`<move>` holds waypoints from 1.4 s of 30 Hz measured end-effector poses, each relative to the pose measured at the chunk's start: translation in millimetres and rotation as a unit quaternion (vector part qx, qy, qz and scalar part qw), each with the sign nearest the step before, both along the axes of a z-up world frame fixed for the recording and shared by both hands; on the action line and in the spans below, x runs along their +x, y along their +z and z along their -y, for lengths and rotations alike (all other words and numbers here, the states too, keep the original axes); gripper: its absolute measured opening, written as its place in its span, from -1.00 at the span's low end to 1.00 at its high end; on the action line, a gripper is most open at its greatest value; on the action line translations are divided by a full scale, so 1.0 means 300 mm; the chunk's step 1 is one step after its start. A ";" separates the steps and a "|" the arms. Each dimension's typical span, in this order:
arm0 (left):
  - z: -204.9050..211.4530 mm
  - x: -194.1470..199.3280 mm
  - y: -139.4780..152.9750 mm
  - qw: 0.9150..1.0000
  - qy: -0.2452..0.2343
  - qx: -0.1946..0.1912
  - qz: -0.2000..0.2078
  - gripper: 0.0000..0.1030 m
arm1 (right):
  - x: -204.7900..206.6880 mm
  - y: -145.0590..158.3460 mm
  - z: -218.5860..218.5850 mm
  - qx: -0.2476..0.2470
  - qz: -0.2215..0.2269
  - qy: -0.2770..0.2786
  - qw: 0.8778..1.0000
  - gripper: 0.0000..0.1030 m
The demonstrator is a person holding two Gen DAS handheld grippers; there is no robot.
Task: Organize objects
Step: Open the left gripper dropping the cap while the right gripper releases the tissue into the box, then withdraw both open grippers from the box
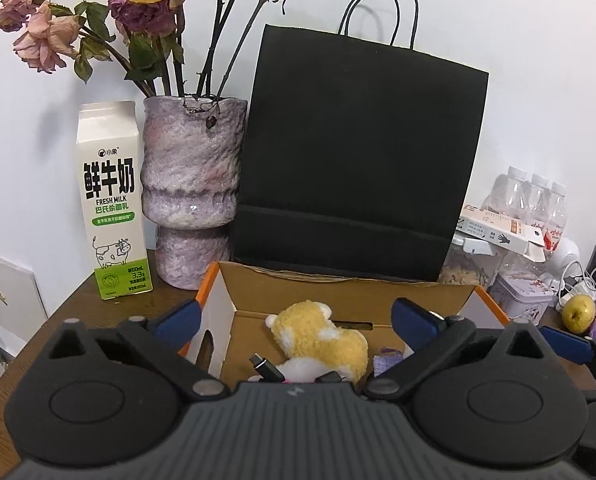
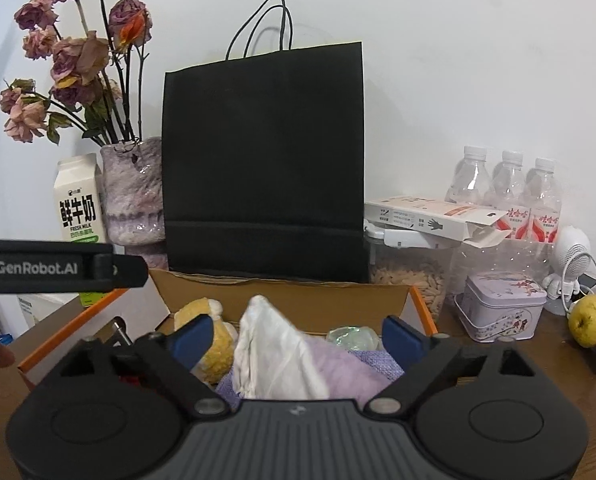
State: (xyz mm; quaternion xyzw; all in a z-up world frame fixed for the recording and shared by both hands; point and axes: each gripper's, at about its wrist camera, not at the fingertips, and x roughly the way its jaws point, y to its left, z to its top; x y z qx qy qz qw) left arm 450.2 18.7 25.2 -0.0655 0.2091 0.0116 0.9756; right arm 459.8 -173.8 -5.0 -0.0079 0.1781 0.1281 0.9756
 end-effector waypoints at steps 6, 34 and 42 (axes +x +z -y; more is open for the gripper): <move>-0.008 -0.009 0.005 1.000 0.003 -0.007 -0.006 1.00 | -0.006 0.003 0.004 -0.006 -0.006 -0.006 1.000 1.00; -0.036 -0.408 0.060 1.000 -0.010 0.004 -0.021 1.00 | -0.370 0.080 0.055 -0.008 -0.014 0.005 1.000 1.00; -0.017 -0.587 0.087 0.999 -0.015 0.009 -0.029 1.00 | -0.545 0.094 0.093 -0.005 -0.019 0.005 1.000 1.00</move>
